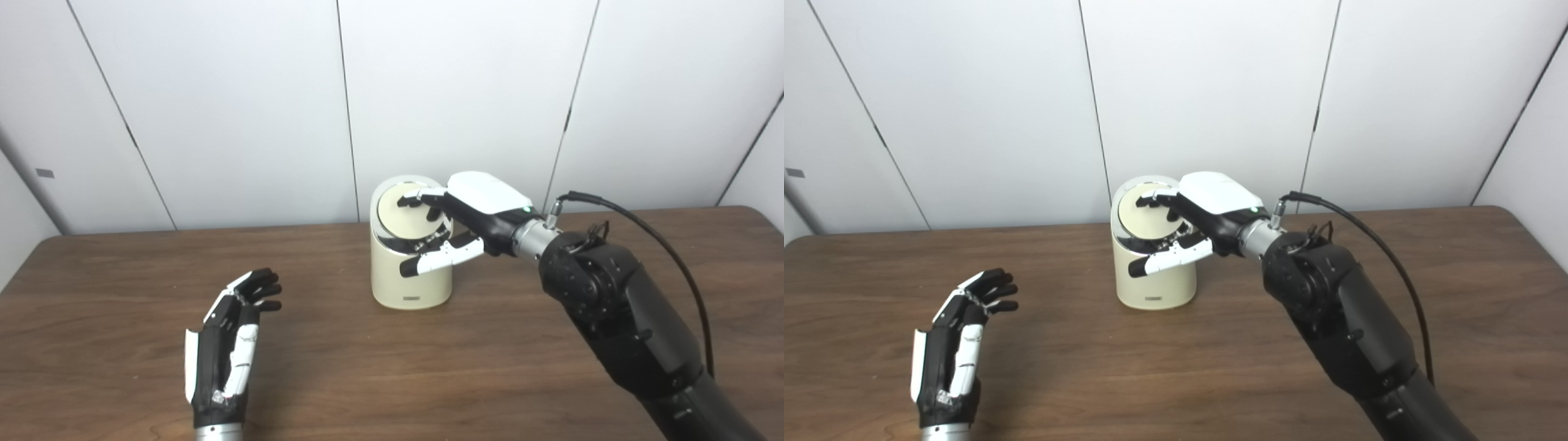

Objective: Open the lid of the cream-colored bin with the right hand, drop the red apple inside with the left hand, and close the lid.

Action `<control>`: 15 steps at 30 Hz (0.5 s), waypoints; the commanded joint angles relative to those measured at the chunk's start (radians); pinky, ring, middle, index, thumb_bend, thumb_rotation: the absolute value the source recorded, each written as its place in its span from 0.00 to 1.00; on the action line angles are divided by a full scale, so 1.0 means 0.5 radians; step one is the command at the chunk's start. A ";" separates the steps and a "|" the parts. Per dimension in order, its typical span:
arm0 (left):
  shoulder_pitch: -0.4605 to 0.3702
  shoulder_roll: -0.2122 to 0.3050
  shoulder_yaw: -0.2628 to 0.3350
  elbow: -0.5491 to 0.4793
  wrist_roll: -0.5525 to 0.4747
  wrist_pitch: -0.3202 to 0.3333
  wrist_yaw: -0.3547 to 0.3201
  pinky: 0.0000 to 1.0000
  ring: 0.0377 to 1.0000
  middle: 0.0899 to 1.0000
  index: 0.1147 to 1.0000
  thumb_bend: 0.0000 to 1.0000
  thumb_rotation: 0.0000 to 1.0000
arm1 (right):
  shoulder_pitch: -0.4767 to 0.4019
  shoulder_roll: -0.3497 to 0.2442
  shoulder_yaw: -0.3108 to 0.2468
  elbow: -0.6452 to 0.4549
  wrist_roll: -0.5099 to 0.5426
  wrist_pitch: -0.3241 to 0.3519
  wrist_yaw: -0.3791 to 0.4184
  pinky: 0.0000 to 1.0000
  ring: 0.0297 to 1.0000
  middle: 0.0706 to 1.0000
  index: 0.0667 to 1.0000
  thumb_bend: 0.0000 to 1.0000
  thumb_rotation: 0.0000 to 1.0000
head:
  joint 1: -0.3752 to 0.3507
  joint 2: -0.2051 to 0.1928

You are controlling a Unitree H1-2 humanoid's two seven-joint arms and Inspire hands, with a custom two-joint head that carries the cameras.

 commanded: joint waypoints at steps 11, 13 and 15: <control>-0.002 -0.024 -0.007 -0.068 0.043 -0.038 0.049 0.63 0.69 0.71 0.71 0.58 0.78 | -0.005 -0.067 0.116 0.161 -0.063 0.044 0.026 0.89 0.87 0.83 0.84 0.98 0.88 | 0.012 0.026; -0.003 -0.024 -0.010 -0.070 0.041 -0.038 0.050 0.62 0.70 0.71 0.71 0.58 0.78 | -0.002 -0.069 0.144 0.166 -0.083 0.045 0.032 0.89 0.87 0.83 0.83 0.98 0.87 | 0.016 0.031; -0.006 -0.023 -0.011 -0.069 0.051 -0.038 0.057 0.62 0.70 0.71 0.71 0.57 0.78 | 0.003 -0.073 0.165 0.173 -0.093 0.025 0.027 0.90 0.87 0.83 0.83 0.98 0.86 | 0.017 0.033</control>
